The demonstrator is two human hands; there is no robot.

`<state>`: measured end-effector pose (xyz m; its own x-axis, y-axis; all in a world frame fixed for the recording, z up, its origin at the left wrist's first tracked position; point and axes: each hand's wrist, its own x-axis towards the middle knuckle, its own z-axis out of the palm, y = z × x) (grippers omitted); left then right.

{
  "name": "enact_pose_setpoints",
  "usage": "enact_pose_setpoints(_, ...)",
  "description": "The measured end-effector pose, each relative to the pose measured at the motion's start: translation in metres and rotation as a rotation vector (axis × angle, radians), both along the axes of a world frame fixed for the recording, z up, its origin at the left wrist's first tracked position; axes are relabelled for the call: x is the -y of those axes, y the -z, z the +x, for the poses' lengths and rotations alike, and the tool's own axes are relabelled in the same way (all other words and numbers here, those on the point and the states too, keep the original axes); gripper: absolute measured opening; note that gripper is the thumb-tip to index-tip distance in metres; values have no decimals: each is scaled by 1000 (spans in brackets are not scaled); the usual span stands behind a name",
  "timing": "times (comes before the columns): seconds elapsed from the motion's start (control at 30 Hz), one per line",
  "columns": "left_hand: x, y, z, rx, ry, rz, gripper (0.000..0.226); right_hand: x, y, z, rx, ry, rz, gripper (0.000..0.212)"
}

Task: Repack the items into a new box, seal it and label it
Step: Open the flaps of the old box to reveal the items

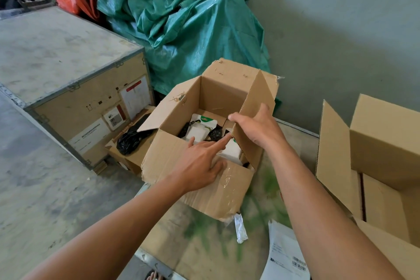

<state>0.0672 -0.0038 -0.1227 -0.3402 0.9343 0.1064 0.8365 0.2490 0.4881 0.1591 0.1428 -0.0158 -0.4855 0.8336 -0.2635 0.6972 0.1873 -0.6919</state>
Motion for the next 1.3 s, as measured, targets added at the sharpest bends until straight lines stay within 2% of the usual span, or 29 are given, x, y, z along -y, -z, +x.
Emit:
enact_pose_setpoints(0.1, 5, 1, -23, -78, -29, -63, 63, 0, -10, 3, -9, -19, 71, 52)
enact_pose_setpoints(0.17, 13, 4, -42, -167, -52, -124, 69, -2, -15, 8, -28, -13, 69, 39)
enact_pose_setpoints(0.3, 19, 11, -56, -244, -78, -145, 58, -10, -25, 24, -37, 75, 85, 54)
enact_pose_setpoints(0.4, 16, 15, -55, -235, -95, -92, 43, -15, -27, 37, 45, 156, 120, 79)
enact_pose_setpoints(0.53, 18, 18, -59, -228, -117, -49, 39, -21, -23, 47, 169, 206, 223, 94)
enact_pose_setpoints(0.67, 23, 17, -68, -179, -114, -41, 40, -23, -3, 55, 367, 129, 356, 99)
enact_pose_setpoints(0.8, 29, 20, -80, -138, -132, -17, 43, -27, 9, 53, 488, 72, 259, 95)
enact_pose_setpoints(0.93, 39, 24, -93, -109, -120, 14, 56, -32, 18, 49, 491, 54, 144, 84)
enact_pose_setpoints(1.03, 39, 23, -95, -60, -111, 15, 41, -25, 27, 43, 497, 42, 101, 68)
enact_pose_setpoints(1.1, 37, 22, -94, -55, -104, 27, 33, -15, 33, 36, 453, 8, 46, 72)
enact_pose_setpoints(1.23, 38, 22, -94, -43, -100, 27, 30, 4, 48, 23, 250, -2, -175, 86)
enact_pose_setpoints(1.3, 36, 23, -92, -40, -88, 42, 29, 8, 60, 20, 192, 2, -199, 82)
